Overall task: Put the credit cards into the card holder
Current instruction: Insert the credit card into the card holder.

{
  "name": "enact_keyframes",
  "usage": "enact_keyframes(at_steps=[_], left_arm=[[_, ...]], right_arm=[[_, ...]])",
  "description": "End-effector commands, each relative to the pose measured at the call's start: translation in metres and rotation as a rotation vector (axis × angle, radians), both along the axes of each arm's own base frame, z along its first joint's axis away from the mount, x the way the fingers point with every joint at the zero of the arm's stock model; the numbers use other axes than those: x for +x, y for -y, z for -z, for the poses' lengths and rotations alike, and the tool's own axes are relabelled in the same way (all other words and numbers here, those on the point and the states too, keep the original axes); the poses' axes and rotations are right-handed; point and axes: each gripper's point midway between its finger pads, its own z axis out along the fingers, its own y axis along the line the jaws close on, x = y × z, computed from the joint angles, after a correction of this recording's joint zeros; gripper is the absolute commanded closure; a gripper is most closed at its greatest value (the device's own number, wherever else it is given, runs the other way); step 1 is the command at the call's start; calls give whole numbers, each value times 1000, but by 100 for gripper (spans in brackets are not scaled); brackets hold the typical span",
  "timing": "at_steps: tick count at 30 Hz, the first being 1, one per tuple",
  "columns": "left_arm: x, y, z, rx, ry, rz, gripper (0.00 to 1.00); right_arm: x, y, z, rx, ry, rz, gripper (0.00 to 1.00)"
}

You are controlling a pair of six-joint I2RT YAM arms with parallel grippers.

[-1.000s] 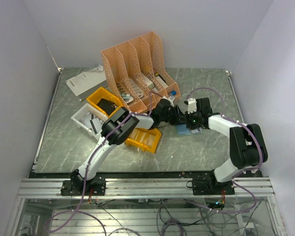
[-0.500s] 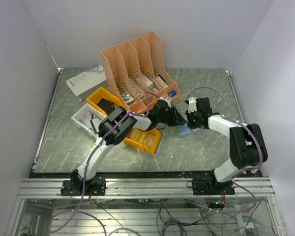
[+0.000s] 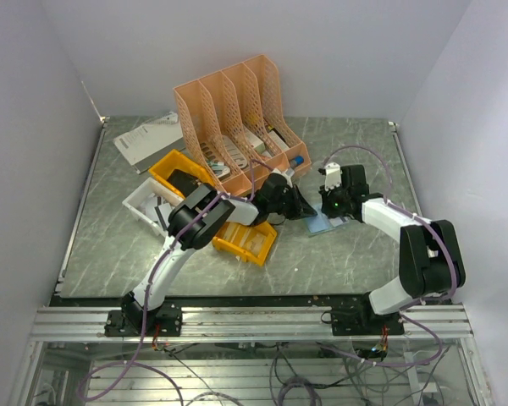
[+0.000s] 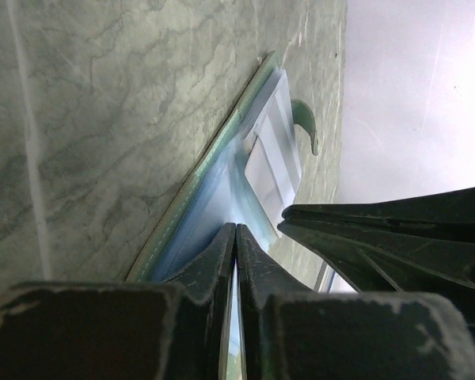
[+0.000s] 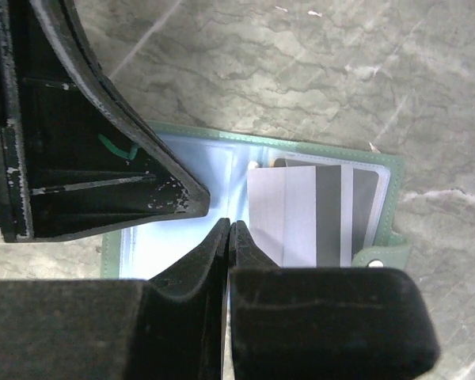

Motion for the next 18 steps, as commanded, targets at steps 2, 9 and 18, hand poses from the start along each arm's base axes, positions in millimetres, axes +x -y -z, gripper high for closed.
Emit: enact_keyframes(at_steps=[2,9,18], left_arm=[[-6,-20,30,138,-31,0,89],[-6,-23,36,178,-32,7,93],[-5,-25,41,196,-35,7,93]], right_arm=[[13,-10,-13,21,27,-73,100],[14,-13,4,12,-33,-92,100],[9,-10,20,-34,-84,-95,100]])
